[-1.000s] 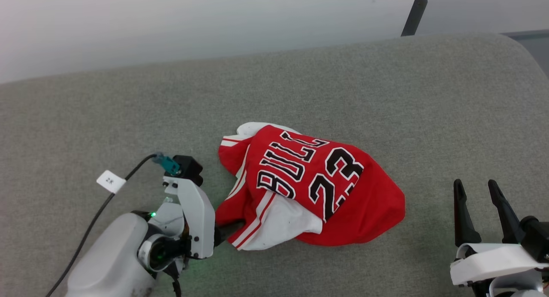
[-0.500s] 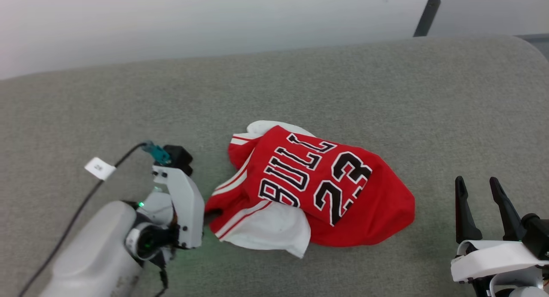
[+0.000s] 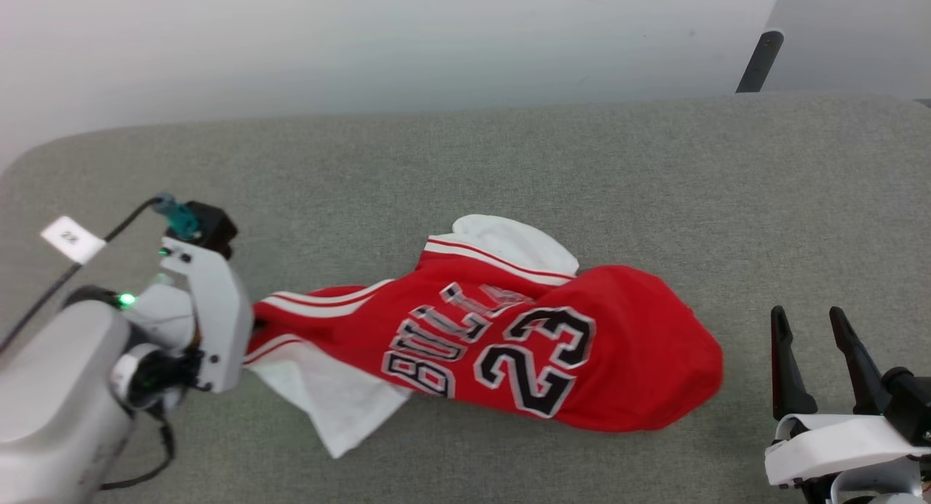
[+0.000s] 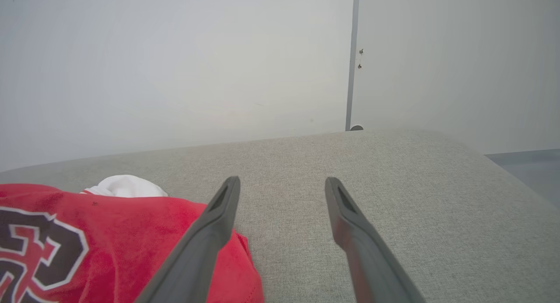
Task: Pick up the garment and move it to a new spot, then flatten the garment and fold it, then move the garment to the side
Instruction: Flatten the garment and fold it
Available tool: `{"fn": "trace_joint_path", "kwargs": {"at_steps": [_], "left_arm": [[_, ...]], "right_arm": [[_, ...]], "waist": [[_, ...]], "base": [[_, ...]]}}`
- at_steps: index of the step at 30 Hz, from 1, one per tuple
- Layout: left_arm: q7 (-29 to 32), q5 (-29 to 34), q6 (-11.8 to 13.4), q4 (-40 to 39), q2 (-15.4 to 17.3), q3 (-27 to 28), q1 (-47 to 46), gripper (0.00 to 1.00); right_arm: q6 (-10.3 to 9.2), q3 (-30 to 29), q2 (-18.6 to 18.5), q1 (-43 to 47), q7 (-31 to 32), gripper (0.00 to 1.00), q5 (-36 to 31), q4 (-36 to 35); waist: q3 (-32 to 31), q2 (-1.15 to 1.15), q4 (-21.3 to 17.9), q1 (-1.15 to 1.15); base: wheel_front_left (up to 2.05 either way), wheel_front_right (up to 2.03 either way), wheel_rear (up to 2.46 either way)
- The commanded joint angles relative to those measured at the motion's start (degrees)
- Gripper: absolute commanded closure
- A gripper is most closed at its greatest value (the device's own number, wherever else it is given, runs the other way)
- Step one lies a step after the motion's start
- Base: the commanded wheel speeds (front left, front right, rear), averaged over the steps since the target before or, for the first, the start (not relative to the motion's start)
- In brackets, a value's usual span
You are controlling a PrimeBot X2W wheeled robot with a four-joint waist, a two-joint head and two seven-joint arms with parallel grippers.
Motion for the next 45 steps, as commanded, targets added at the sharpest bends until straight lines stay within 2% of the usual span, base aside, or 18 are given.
{"fn": "trace_joint_path", "kwargs": {"at_steps": [1, 5, 8, 14, 16, 17, 19, 20, 30, 38, 39, 45], "left_arm": [[0.2, 0.7, -0.2, 0.3, 0.8, -0.6, -0.6, 1.00], [-0.9, 2.3, -0.2, 1.9, 3.5, -1.8, -1.4, 1.00], [-2.4, 2.8, -0.2, 3.7, 4.1, -2.6, -0.9, 1.00], [-6.1, 1.3, -0.2, 8.6, 1.9, -3.3, 1.0, 1.00], [-7.4, 1.0, -0.2, 10.1, 1.1, -3.3, 1.5, 0.69], [-7.8, 0.6, -0.2, 10.9, 0.5, -3.3, 1.8, 0.51], [-8.7, 0.3, -0.2, 11.5, -0.1, -3.3, 1.8, 0.04], [-9.3, 0.0, -0.2, 11.7, -0.3, -3.2, 1.7, 0.00], [-16.3, -1.3, 0.1, 9.3, -0.8, -1.9, 3.5, 0.00], [-28.7, 0.4, 2.1, 3.5, -0.6, 0.9, 7.3, 0.00], [-28.7, 0.4, 2.1, 3.5, -0.6, 0.9, 7.3, 0.00], [-39.0, 0.9, 4.5, -0.3, -0.6, 3.8, 12.3, 0.00]], "right_arm": [[0.02, 0.2, 0.0, 0.6, 0.2, 0.00, -0.1, -0.3], [0.02, 0.9, -0.2, 0.7, 0.3, 0.00, 0.3, -0.5], [0.02, 1.2, -0.3, 1.2, 0.5, 0.00, 0.4, -0.4], [0.02, 1.6, -0.3, 1.7, 0.8, 0.00, 0.5, -0.1], [0.02, 2.0, -0.4, 1.8, 0.9, 0.00, 0.6, 0.0], [0.02, 2.1, -0.5, 1.9, 1.1, 0.00, 0.6, 0.1], [0.02, 2.2, -0.7, 2.2, 1.4, 0.00, 0.7, 0.1], [0.02, 2.2, -0.7, 2.3, 1.5, 0.00, 0.7, 0.1], [0.02, 3.7, -2.3, 3.7, 3.5, 0.00, 1.3, 0.2], [0.02, 4.5, -3.5, 3.9, 6.4, 0.00, 2.5, -0.5], [0.02, 4.5, -3.5, 3.9, 6.4, 0.00, 2.5, -0.5], [0.02, 5.4, -4.0, 3.9, 9.1, 0.00, 3.5, -0.1]], "waist": [[-0.1, 0.00, 0.0, 0.00], [-0.2, 0.00, -0.7, 0.00], [-0.4, 0.00, -1.3, 0.00], [-0.7, 0.00, -2.1, 0.00], [-0.9, 0.00, -2.1, 0.00], [-1.1, 0.00, -2.1, 0.00], [-1.6, 0.00, -1.9, 0.00], [-1.9, 0.00, -1.7, 0.00], [-6.5, 0.00, 2.1, 0.00], [-8.2, 0.00, 7.0, 0.00], [-8.2, 0.00, 7.0, 0.00], [-9.2, 0.00, 10.0, 0.00]], "base": [[0.00, 0.00, 0.00], [0.00, 0.00, 0.00], [0.00, 0.00, 0.00], [0.00, 0.00, 0.00], [0.00, 0.00, 0.00], [0.00, 0.00, 0.00], [0.00, 0.00, 0.00], [0.00, 0.00, 0.00], [0.00, 0.00, 0.00], [0.00, 0.00, 0.00], [0.00, 0.00, 0.00], [0.00, 0.00, 0.00]]}}
